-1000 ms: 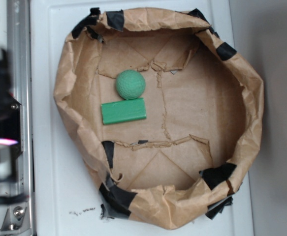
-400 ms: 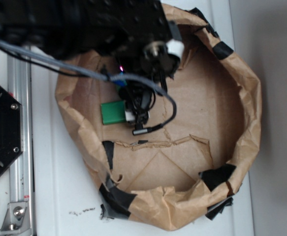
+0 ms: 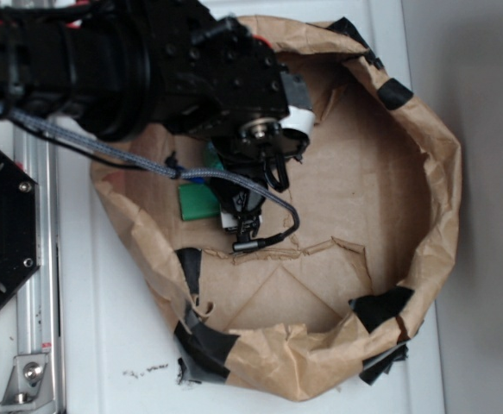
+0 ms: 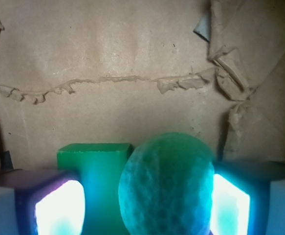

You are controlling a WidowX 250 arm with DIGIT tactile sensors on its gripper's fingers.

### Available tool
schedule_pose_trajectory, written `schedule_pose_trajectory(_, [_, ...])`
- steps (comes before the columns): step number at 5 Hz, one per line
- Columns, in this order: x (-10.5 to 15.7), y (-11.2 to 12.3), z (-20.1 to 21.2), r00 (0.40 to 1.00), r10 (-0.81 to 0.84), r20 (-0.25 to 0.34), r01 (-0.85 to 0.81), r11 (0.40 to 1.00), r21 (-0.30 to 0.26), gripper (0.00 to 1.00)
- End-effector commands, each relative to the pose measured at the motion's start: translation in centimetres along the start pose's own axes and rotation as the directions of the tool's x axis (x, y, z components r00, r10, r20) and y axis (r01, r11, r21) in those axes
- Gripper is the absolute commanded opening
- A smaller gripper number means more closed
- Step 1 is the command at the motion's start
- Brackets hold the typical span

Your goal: Grab the green block.

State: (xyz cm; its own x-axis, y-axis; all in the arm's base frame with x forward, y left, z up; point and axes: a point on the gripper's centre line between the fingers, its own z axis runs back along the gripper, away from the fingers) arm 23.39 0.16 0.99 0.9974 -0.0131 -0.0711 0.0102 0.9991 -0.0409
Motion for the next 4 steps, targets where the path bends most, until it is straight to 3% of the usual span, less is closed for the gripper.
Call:
schedule_pose_trajectory(1, [-2.8,-1.1,0.4,1.000,0.003,0.027,-0.003,1.000,0.005,0.00])
schedule_pose_trajectory(2, [-3.0,-1.2,1.3,0.999,-0.002,0.044,0.002,1.000,-0.013,0.00])
schedule_pose_trajectory(3, [-4.1,-0.9,4.2,0.995,0.056,0.079,-0.055,0.998,-0.011,1.00])
schedule_pose_trajectory(4, [-4.9,0.0,8.0,0.978,0.089,0.189,-0.088,0.996,-0.017,1.00])
